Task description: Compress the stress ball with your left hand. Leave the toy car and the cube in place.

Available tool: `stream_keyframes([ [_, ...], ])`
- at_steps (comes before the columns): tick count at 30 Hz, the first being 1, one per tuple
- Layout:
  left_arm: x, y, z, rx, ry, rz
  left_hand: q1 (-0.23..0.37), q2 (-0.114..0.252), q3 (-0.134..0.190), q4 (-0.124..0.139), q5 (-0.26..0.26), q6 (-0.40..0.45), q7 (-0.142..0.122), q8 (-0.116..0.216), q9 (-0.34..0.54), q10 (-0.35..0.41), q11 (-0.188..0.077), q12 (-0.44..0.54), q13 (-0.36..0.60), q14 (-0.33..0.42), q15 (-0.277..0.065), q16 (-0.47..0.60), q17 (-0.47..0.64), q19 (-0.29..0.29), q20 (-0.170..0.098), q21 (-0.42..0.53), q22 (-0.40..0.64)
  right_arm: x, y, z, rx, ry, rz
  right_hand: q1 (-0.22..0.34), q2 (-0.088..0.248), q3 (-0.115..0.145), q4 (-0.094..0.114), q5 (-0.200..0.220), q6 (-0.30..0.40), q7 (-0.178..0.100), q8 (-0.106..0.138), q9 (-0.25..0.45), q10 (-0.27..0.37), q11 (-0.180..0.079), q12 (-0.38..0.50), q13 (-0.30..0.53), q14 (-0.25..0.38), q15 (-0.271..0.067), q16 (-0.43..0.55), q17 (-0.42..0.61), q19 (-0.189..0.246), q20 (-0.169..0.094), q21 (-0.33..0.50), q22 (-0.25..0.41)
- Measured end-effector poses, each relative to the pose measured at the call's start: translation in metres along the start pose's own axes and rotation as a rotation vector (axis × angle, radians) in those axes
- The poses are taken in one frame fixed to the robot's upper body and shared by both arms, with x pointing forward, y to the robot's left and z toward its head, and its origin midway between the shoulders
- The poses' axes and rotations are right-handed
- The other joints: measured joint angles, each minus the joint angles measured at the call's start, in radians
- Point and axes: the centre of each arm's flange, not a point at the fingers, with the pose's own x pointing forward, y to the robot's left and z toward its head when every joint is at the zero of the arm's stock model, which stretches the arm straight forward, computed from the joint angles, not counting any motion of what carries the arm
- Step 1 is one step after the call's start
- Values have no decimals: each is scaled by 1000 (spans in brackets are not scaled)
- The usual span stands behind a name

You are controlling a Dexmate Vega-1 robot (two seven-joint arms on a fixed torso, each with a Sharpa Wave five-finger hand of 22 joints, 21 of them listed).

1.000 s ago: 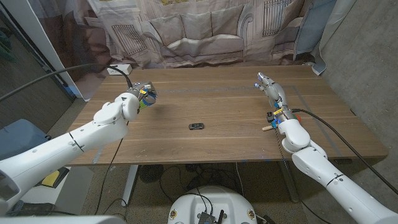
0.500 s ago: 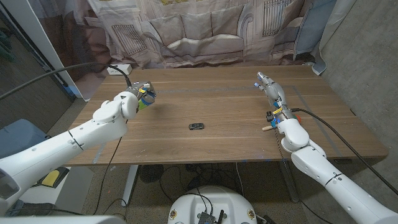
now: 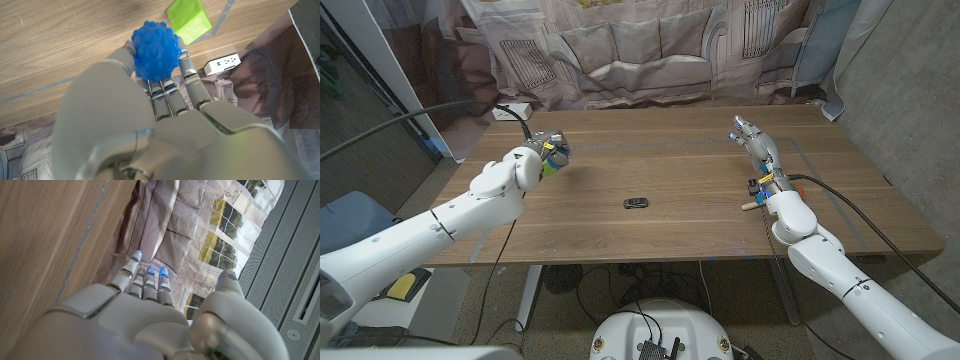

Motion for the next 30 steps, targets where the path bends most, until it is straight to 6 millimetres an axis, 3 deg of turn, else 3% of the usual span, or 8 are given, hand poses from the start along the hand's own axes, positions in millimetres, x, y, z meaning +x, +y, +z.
stream_keyframes([
  [18, 0, 1, 1, 8, 7, 47, 40, 28, 35, -48, 5, 5, -6, 0, 0, 10, -8, 2, 5, 11, -8, 4, -5, -3, 3, -2, 3, -1, -1, 1, -10, 6, -1, 4, 4, 0, 0, -4, 0, 0, 0, 0, 0, 0, 0, 0, 0, 0, 1, 0, 13, 2, 0, 0],
  [30, 3, 0, 1, 7, 8, 49, 86, -14, 36, -51, 4, 56, -8, 24, 16, 70, -8, 17, 14, 63, -16, 30, -1, 21, -12, 29, 8, 4, -1, 0, -2, -1, 4, 11, 10, 4, -4, -4, -4, 4, 0, 0, 4, 4, 0, 0, 32, 8, 13, -2, 66, 5, 11, 0],
])
